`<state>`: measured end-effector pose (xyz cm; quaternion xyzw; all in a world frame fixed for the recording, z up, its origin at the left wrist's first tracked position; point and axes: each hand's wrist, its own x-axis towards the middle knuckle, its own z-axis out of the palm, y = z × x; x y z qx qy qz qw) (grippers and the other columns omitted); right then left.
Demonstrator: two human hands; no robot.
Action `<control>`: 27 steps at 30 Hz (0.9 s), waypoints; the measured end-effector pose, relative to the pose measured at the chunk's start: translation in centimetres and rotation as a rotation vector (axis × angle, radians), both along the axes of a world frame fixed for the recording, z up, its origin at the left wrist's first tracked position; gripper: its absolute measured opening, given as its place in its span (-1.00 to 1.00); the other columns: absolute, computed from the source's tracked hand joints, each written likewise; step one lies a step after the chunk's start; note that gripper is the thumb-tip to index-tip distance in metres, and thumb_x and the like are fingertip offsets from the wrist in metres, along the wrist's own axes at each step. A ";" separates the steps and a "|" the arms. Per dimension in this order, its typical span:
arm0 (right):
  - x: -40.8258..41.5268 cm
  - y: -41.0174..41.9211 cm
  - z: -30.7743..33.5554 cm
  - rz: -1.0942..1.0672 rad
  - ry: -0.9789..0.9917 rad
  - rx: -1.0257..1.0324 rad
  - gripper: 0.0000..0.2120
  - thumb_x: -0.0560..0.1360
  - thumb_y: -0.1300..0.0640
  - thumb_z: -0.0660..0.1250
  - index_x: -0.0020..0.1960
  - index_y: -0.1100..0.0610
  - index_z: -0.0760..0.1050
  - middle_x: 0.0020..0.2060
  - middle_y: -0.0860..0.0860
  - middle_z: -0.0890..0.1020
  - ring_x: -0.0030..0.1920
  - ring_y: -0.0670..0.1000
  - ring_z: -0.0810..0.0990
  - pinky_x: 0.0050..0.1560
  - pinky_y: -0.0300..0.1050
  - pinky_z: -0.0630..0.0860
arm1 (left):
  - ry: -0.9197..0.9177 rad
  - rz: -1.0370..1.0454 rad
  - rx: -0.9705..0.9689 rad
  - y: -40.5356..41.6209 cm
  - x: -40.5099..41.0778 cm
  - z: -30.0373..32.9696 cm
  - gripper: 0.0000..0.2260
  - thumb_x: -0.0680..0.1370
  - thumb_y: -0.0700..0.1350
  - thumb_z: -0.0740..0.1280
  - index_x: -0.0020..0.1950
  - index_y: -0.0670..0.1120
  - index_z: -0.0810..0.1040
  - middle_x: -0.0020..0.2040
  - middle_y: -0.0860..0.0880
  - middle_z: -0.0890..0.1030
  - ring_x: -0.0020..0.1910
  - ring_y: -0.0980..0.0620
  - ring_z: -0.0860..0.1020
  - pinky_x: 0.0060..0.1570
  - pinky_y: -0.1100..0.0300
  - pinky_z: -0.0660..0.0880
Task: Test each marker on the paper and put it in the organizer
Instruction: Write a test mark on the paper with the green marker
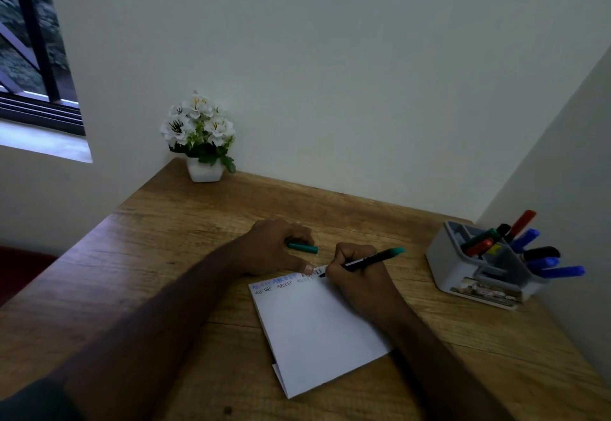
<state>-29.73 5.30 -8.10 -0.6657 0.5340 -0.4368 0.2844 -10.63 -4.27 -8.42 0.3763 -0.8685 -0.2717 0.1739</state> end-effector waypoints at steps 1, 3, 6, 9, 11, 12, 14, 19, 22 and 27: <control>0.0 0.0 0.0 0.001 0.001 -0.003 -0.77 0.33 0.24 0.31 -0.44 0.20 0.32 -0.47 0.02 0.40 -0.44 -0.11 0.33 -0.44 -0.23 0.23 | 0.001 -0.001 -0.001 0.0 0.0 0.0 -0.35 0.26 0.34 0.40 0.28 0.09 0.57 0.33 0.10 0.55 0.35 0.12 0.45 0.37 0.08 0.35; -0.1 -0.1 -0.1 0.000 0.020 -0.008 -0.77 0.33 0.24 0.31 -0.44 0.21 0.31 -0.47 0.02 0.40 -0.44 -0.11 0.32 -0.44 -0.21 0.22 | 0.006 0.005 -0.001 0.0 0.0 -0.1 -0.38 0.27 0.31 0.42 0.27 0.09 0.57 0.32 0.09 0.56 0.34 0.11 0.46 0.37 0.07 0.36; 0.0 -0.1 -0.3 0.001 0.061 -0.016 -0.76 0.33 0.21 0.32 -0.41 0.27 0.32 -0.46 0.05 0.42 -0.44 -0.11 0.33 -0.44 -0.18 0.23 | 0.009 0.013 -0.002 -0.1 0.0 -0.2 -0.36 0.27 0.32 0.42 0.29 0.08 0.56 0.36 0.08 0.53 0.39 0.10 0.42 0.40 0.06 0.33; -0.1 -0.2 -0.3 -0.005 0.065 -0.021 -0.75 0.33 0.19 0.32 -0.41 0.28 0.31 -0.48 0.03 0.41 -0.44 -0.10 0.32 -0.44 -0.17 0.23 | 0.017 0.009 -0.002 -0.2 -0.1 -0.2 -0.42 0.33 0.25 0.49 0.30 0.08 0.56 0.37 0.09 0.52 0.37 0.11 0.43 0.39 0.08 0.34; 0.0 -0.2 -0.2 -0.009 0.051 -0.028 -0.75 0.33 0.19 0.32 -0.40 0.31 0.32 -0.48 0.04 0.40 -0.44 -0.09 0.32 -0.44 -0.18 0.23 | 0.026 0.013 -0.007 -0.2 0.0 -0.3 -0.46 0.35 0.21 0.51 0.29 0.09 0.57 0.35 0.09 0.53 0.35 0.12 0.44 0.38 0.08 0.35; 0.0 -0.2 -0.2 -0.010 0.046 -0.031 -0.75 0.33 0.21 0.32 -0.40 0.31 0.32 -0.48 0.04 0.40 -0.44 -0.09 0.32 -0.44 -0.19 0.22 | 0.028 0.014 -0.011 -0.2 0.0 -0.2 -0.46 0.35 0.20 0.51 0.29 0.09 0.57 0.35 0.09 0.53 0.36 0.11 0.44 0.37 0.08 0.36; 0.1 -0.2 -0.2 -0.011 0.044 -0.030 -0.75 0.34 0.23 0.32 -0.40 0.31 0.31 -0.48 0.03 0.39 -0.44 -0.10 0.31 -0.44 -0.20 0.22 | 0.023 0.019 -0.020 0.0 -0.1 -0.1 -0.48 0.37 0.18 0.52 0.29 0.08 0.56 0.35 0.09 0.54 0.35 0.11 0.45 0.36 0.08 0.37; -0.1 -0.1 -0.2 -0.017 0.039 -0.029 -0.72 0.35 0.31 0.33 -0.43 0.25 0.28 -0.48 0.01 0.37 -0.45 -0.11 0.29 -0.45 -0.23 0.20 | 0.013 0.021 -0.028 0.3 -0.2 0.2 -0.48 0.37 0.16 0.52 0.29 0.07 0.57 0.35 0.08 0.54 0.31 0.11 0.47 0.33 0.13 0.38; -0.2 -0.3 -0.4 -0.034 0.025 -0.018 -0.72 0.38 0.39 0.33 -0.42 0.29 0.29 -0.47 0.05 0.38 -0.44 -0.08 0.30 -0.44 -0.21 0.22 | 0.007 0.024 -0.035 0.4 -0.2 0.3 -0.49 0.38 0.16 0.52 0.30 0.07 0.57 0.33 0.08 0.55 0.30 0.12 0.48 0.32 0.17 0.37; -0.1 -0.2 -0.4 -0.028 0.049 -0.012 -0.72 0.40 0.42 0.33 -0.41 0.31 0.30 -0.46 0.07 0.39 -0.44 -0.09 0.31 -0.45 -0.25 0.22 | 0.015 0.021 -0.037 0.6 -0.2 0.5 -0.50 0.38 0.15 0.51 0.29 0.06 0.57 0.32 0.06 0.56 0.32 0.09 0.48 0.35 0.07 0.36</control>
